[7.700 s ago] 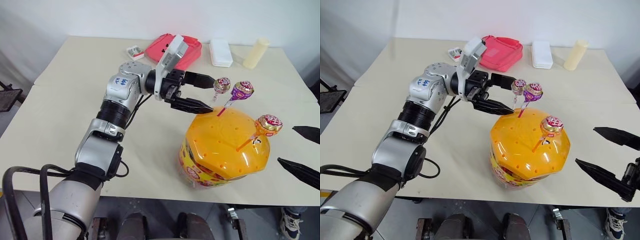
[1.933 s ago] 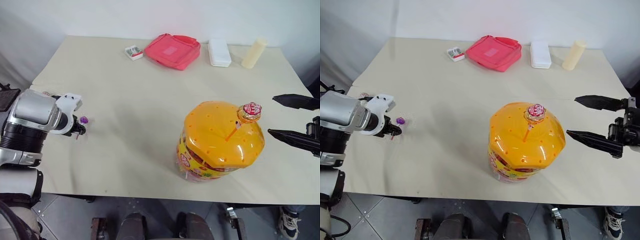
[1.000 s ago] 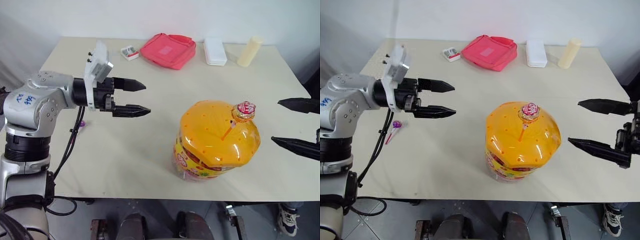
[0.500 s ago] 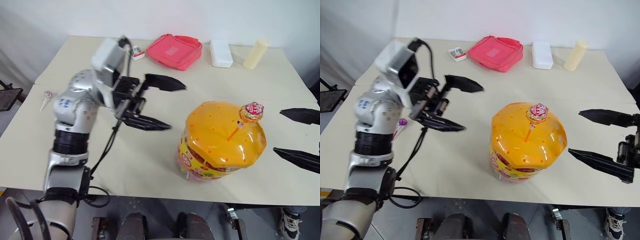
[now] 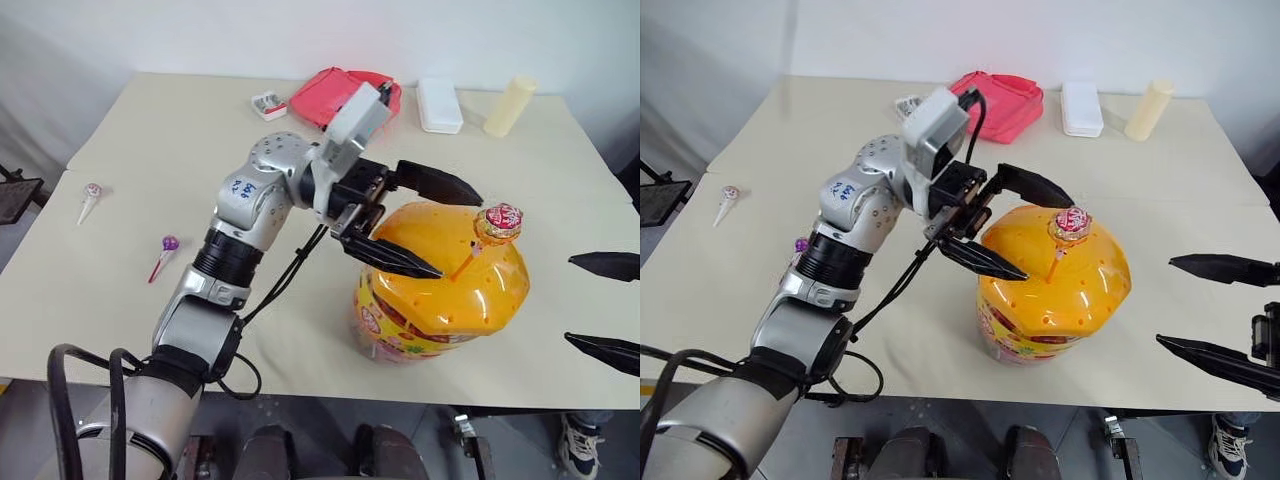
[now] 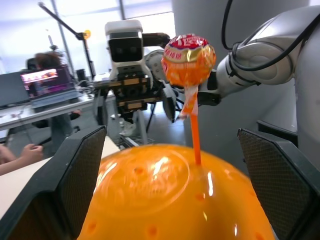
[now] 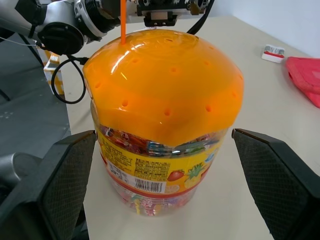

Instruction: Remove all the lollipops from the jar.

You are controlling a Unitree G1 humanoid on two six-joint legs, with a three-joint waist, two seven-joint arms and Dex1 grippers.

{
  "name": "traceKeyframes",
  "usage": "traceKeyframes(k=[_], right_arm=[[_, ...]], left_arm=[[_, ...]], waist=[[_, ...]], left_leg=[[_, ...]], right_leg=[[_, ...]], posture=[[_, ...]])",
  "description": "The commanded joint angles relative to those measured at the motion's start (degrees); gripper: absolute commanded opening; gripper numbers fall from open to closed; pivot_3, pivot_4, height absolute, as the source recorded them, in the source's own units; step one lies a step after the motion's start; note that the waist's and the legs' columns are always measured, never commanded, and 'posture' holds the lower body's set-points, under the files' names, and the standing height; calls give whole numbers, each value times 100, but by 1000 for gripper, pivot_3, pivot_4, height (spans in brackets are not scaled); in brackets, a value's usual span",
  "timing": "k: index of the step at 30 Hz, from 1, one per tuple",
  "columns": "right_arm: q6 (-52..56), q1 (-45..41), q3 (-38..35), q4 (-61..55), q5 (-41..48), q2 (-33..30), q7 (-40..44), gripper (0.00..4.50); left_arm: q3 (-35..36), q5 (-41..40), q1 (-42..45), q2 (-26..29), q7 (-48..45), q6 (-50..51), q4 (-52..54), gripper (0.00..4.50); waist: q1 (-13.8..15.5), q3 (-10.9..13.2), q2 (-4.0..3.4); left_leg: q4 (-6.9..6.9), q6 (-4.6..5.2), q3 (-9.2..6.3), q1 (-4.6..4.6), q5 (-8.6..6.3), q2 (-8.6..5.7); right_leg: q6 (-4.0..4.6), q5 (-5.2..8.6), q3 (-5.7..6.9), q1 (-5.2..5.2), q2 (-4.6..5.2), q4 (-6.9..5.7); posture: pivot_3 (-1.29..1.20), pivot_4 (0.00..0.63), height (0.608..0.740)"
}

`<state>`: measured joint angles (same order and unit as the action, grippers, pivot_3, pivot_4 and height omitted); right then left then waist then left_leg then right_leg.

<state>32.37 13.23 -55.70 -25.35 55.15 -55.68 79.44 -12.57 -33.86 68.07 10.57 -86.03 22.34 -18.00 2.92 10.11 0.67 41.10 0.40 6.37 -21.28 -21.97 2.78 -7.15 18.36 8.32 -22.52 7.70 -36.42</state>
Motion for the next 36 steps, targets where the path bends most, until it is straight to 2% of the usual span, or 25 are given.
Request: traceKeyframes(k=[1,4,7,19,24,29,36], right_arm=[[-91,83,-325,-154,32,38,-68,4500],[-100,157,-372,-208,34,65,-133,4500],[-98,191,-414,-250,51,89,-216,4500],[-210,140,-433,-204,120,78,-298,4500],[-318,-35,-436,-140,259,101,-206,4500],[-231,-151,-386,-128,527,83,-260,4500],[-119,-373,-178,-34,712,-17,-363,4500]], left_arm=[[-169,-85,128,-24,-458,227,390,4463],[-322,-144,63,-19,-590,211,594,4463],[-312,-240,17,-48,-512,366,747,3886],[-18,-288,282,-278,-65,445,624,47],[342,-391,552,-246,42,549,614,16],[449,-36,703,17,181,319,447,16],[605,598,892,480,702,1,-438,16]], waist=[[4,0,0],[18,0,0],[16,-1,-1],[14,0,-1],[14,-1,-1],[13,-1,-2],[9,-1,-1]], left_leg=[[0,0,0,0,0,0],[2,0,-2,0,0,0],[2,0,-4,-1,0,0],[1,0,-4,-1,0,0],[2,0,-5,-1,0,0],[1,0,-5,0,0,0],[1,0,-5,-1,0,0]], right_leg=[[0,0,0,0,0,0],[0,0,-1,2,0,1],[0,0,-1,2,0,2],[0,0,-1,3,0,4],[0,0,-1,3,0,5],[0,0,-1,4,-1,5],[0,0,-1,4,-1,5]], posture=[[0,150,740],[0,150,740],[0,150,740],[0,150,740],[0,150,740],[0,150,740],[0,150,740]])
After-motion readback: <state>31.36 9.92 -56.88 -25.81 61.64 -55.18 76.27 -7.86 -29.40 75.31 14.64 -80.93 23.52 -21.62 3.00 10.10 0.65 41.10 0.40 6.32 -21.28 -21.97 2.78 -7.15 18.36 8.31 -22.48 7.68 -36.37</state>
